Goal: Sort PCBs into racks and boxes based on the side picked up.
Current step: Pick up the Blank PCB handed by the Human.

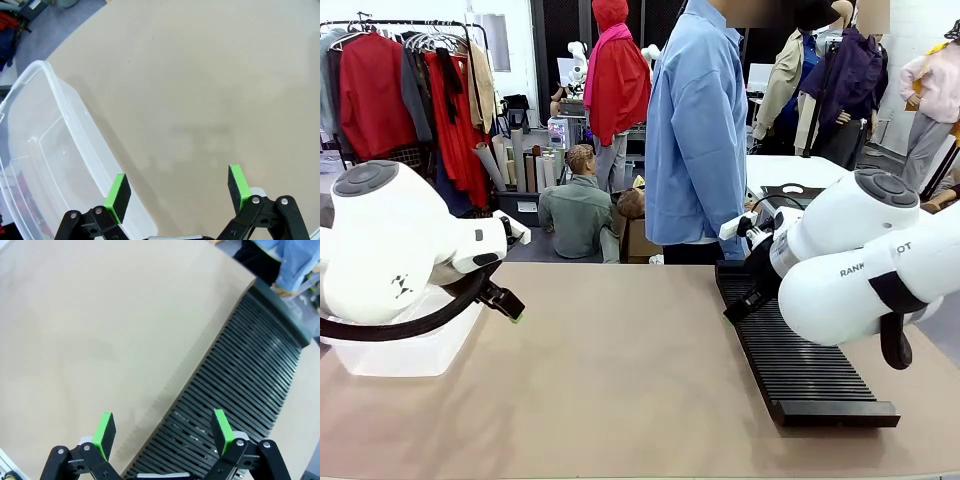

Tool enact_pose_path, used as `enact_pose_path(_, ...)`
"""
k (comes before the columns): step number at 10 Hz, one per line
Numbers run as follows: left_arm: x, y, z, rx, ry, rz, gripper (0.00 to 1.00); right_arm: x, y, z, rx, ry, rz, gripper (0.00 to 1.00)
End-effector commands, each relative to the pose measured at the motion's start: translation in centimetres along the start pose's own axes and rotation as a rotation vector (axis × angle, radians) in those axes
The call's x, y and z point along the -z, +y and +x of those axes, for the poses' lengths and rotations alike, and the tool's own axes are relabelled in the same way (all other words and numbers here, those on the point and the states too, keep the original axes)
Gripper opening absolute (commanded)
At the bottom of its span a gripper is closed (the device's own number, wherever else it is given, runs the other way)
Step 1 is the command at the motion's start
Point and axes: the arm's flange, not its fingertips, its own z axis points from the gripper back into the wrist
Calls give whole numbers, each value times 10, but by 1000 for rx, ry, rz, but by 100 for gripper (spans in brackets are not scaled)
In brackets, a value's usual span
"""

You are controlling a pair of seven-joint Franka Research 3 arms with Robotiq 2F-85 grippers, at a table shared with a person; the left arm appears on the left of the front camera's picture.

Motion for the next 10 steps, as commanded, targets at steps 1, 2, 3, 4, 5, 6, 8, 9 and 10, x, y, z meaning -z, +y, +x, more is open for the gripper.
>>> enact_pose_path(1,-13,10,7,-4,9,-9,100,-13,-18,11,46,-28,6,100)
enact_pose_path(2,-16,8,6,4,7,-18,100,-17,-24,14,55,-26,22,100)
enact_pose_path(3,-21,9,5,6,7,-45,100,-21,-31,17,69,-16,38,100)
enact_pose_path(4,-29,21,4,-12,7,-93,100,-25,-48,23,106,-3,55,100)
enact_pose_path(5,-39,30,1,-23,13,-130,100,-29,-62,26,125,-19,107,100)
enact_pose_path(6,-49,41,-2,-23,-10,-188,100,-32,-75,28,144,-4,117,100)
enact_pose_path(8,-73,69,-16,-55,-73,-311,100,-39,-95,29,206,16,200,100)
enact_pose_path(9,-83,83,-22,-59,-115,-375,100,-44,-107,28,243,13,250,100)
enact_pose_path(10,-91,96,-31,-80,-166,-478,100,-48,-119,23,291,11,335,100)
